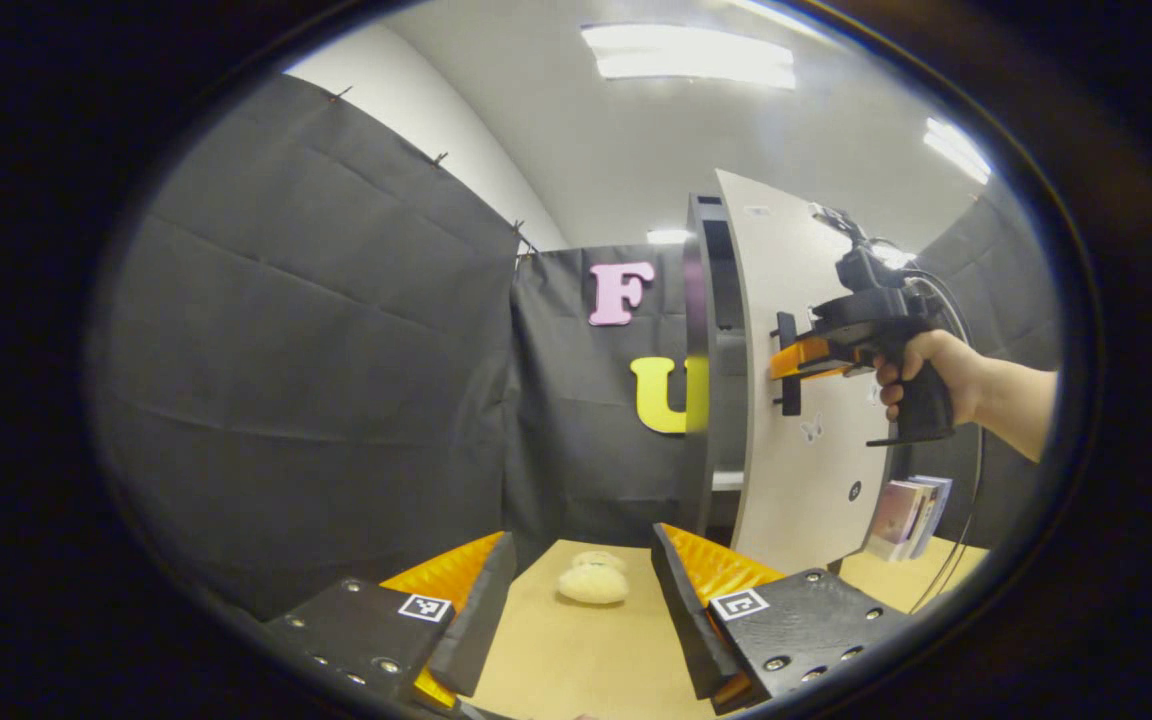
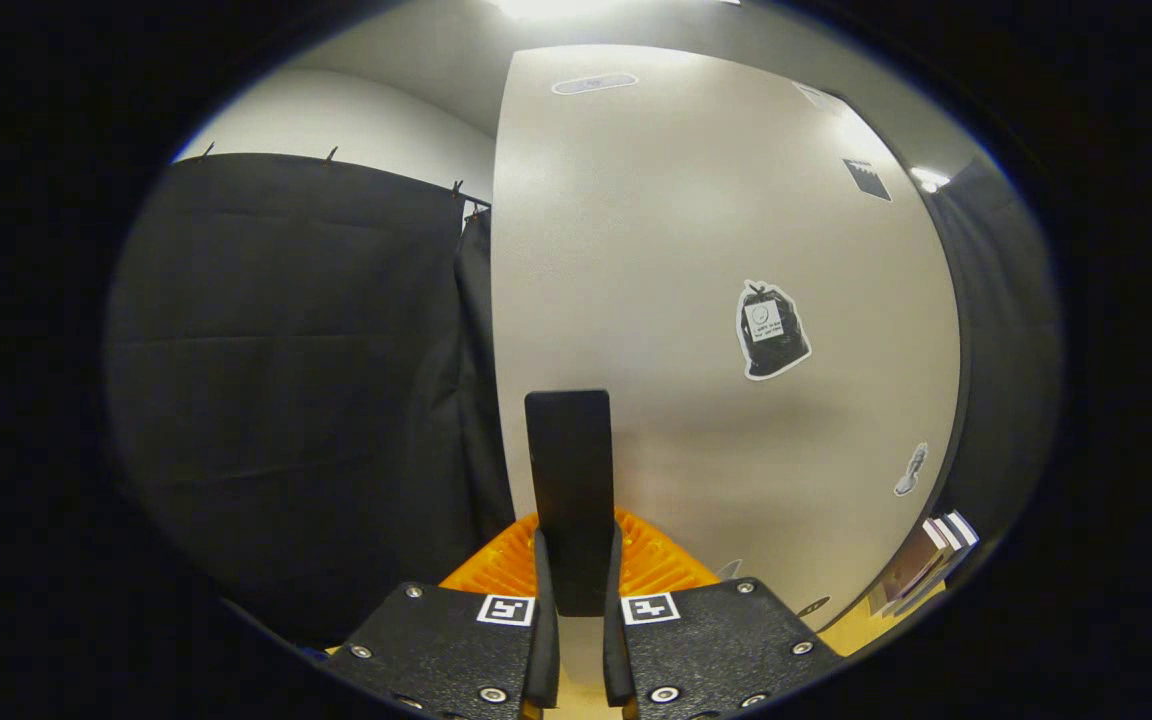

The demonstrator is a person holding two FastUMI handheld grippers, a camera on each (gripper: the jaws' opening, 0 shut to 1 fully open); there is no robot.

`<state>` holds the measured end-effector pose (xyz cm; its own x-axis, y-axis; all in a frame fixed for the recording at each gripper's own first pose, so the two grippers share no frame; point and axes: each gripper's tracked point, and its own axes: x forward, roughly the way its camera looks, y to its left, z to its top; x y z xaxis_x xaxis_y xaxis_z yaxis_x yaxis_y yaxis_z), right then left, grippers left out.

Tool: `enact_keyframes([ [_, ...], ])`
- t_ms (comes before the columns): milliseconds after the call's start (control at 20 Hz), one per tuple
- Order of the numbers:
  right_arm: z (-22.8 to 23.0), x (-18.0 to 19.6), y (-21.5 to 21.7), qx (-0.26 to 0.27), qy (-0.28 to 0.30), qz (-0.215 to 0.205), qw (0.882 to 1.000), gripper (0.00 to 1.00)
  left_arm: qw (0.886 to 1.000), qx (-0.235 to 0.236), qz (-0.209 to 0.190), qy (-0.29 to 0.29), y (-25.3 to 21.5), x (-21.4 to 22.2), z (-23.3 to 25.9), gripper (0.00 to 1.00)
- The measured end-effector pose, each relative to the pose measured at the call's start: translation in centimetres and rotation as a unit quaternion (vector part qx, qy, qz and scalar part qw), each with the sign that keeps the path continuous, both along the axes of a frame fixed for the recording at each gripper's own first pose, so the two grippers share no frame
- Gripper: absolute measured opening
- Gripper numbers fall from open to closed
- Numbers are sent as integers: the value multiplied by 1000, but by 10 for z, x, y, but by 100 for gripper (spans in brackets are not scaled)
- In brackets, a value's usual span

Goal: Open the cabinet door with the right hand, grasp the bottle in the cabinet with the left hand and place it on the coaster, then close the cabinet door with the right hand.

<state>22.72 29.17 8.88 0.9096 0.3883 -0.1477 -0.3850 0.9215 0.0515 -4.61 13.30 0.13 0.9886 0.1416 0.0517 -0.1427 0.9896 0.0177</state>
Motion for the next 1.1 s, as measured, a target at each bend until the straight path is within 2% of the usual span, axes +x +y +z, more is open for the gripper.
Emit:
enact_keyframes([
  [400, 0, -8, -9, 1, -2, 11, 1000, 17, 999, -7, -35, 1, -5, -3, 5, 82],
  [600, -1, -11, -13, 3, 3, 17, 1000, 17, 998, -8, -56, 2, -7, -7, 7, 75],
  [650, -1, -13, -15, 2, 4, 19, 1000, 17, 998, -10, -61, 3, -7, -8, 9, 75],
  [700, -1, -14, -16, 2, 3, 21, 1000, 17, 998, -11, -65, 3, -7, -9, 10, 82],
  [750, -1, -15, -17, 2, 2, 24, 1000, 17, 998, -11, -69, 2, -8, -11, 11, 82],
  [800, -1, -16, -19, 3, 3, 27, 1000, 17, 997, -12, -73, 1, -8, -11, 13, 75],
  [1100, -2, -20, -28, 6, 1, 44, 999, 17, 996, -15, -88, 1, -19, -19, 23, 75],
])
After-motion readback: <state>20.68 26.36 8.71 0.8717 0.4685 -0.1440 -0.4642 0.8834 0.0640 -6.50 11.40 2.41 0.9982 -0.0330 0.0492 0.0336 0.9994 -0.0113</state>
